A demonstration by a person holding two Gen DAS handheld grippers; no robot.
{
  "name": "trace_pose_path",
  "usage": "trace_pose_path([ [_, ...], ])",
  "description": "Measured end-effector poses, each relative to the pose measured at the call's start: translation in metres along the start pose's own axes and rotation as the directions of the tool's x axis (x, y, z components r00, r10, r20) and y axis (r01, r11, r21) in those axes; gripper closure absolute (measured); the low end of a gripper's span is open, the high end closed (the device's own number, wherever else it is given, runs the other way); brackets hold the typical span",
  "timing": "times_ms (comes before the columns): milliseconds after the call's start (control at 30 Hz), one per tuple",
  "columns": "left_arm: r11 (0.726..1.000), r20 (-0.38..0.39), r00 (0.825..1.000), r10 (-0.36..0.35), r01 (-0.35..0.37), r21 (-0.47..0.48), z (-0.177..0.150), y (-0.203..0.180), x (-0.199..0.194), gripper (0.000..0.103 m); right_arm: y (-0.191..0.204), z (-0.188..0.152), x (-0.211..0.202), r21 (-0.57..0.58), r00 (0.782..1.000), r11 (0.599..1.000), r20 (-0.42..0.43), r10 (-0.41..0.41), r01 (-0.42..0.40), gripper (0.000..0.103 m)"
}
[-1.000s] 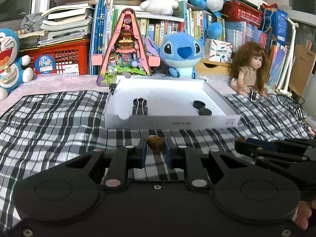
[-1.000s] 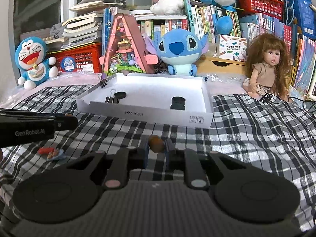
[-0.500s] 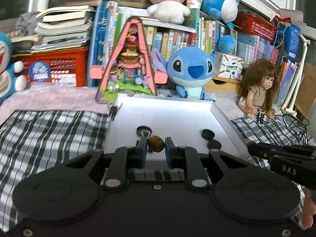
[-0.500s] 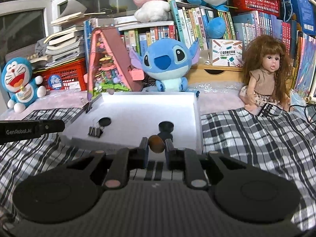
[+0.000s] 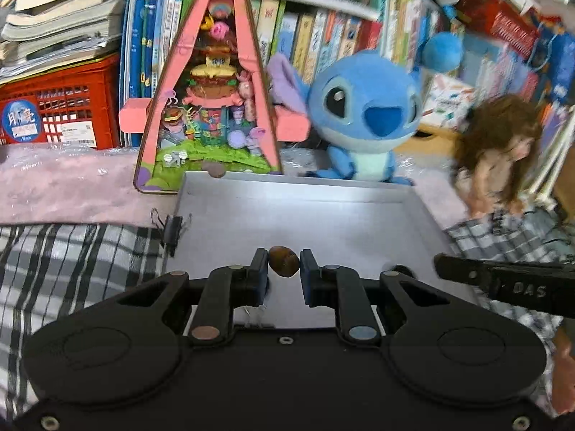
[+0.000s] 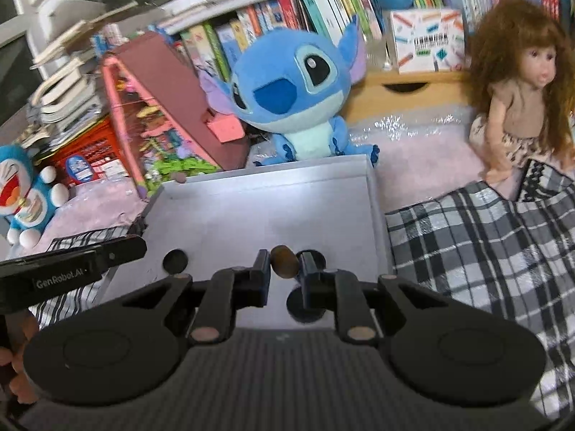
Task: Organize rigid objects
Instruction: 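Carry both brown balls over the white box with both tools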
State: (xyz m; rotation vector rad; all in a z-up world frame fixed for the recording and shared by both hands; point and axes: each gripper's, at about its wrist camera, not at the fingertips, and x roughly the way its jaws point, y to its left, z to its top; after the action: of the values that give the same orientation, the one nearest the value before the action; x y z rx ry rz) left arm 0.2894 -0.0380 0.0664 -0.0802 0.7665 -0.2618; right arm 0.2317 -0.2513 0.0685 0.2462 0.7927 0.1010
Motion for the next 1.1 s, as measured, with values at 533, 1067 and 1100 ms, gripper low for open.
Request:
trace_pose_path([
  [533, 0.998, -0.085, 0.996, 0.033, -0.037, -0.056, 0.014, 0.014, 0.063, 0.085, -0.006, 0.023, 0.077, 0.031, 0.995, 0.997, -0.073, -0.075, 0.077, 0.081],
  [1067, 0.996, -0.102, 0.991, 0.085, -0.087, -0.014, 0.006, 0.015, 0.076, 0.085, -0.009, 0.023, 0.089, 0.018, 0.991, 0.996, -0.101, -0.087, 0.089, 0.081],
  [1100, 0.996, -0.100, 0.991, 0.085, -0.087, -0.013, 0.006, 0.015, 0.076, 0.085, -0.008, 0.023, 0.089, 0.016, 0.991, 0.996, -0.101, -0.087, 0.089, 0.081],
])
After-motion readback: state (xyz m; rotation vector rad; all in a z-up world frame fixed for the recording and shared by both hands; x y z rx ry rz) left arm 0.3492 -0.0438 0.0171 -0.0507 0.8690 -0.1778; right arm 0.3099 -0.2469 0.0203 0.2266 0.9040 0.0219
